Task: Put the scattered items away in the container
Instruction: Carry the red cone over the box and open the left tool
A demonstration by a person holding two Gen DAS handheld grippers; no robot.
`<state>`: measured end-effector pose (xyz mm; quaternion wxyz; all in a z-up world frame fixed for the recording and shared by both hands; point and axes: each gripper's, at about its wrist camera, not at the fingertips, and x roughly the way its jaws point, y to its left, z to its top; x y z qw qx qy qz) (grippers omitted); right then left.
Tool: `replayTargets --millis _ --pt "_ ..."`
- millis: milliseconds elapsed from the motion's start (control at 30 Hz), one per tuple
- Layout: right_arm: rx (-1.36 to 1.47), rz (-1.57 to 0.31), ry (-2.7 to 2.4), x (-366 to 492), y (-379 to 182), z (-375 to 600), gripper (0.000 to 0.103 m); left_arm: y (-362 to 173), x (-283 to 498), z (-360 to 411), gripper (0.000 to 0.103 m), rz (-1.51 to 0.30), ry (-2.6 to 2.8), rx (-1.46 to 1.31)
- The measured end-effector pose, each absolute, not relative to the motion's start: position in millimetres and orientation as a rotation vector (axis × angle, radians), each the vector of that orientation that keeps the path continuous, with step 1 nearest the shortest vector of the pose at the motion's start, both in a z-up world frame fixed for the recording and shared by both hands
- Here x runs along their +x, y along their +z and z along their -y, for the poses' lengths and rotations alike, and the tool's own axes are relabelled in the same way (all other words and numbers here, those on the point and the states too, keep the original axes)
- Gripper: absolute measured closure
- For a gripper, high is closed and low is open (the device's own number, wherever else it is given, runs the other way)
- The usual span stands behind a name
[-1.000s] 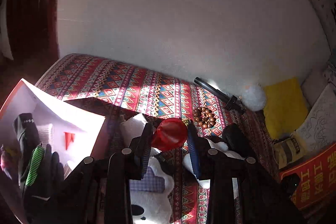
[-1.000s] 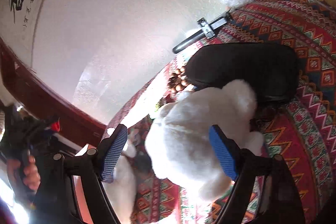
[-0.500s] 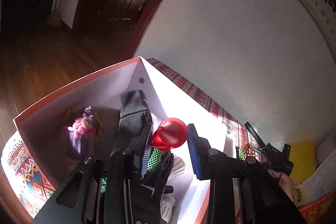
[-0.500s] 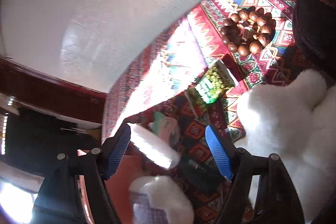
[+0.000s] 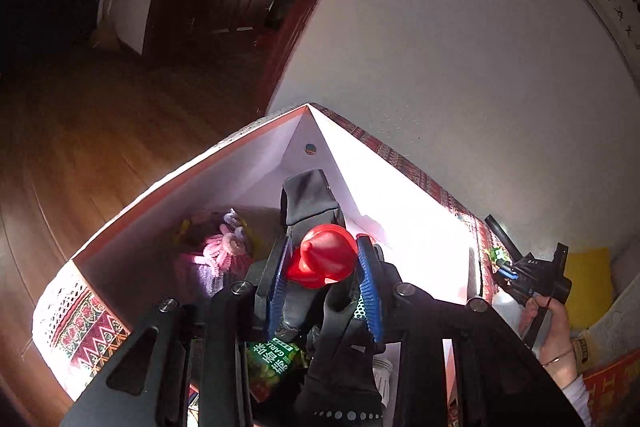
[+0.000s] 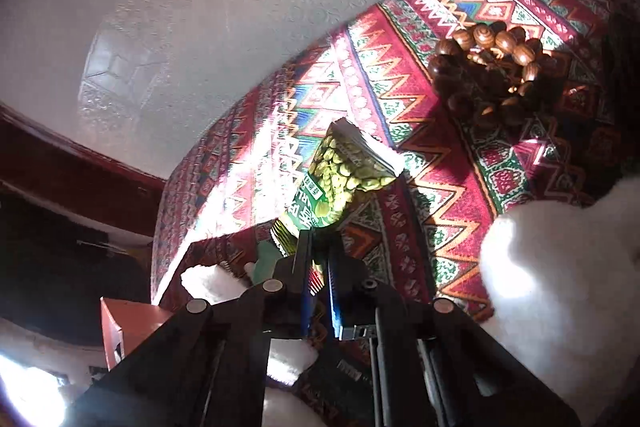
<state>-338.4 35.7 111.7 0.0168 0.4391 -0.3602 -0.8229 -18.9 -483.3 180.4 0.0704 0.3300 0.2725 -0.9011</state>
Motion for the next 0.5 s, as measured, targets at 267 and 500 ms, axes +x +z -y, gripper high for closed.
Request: replayTargets --millis 267,500 --pt "0.918 0.698 -2.393 -258.6 274.3 96.3 0.096 199.7 -13.1 446.4 0.073 -0.761 -2.859 1.019" --pt "0.957 0.321 -2.284 -219.5 298.5 213.0 0.094 202.3 -17.5 434.0 0.051 -0.757 -2.906 1.049"
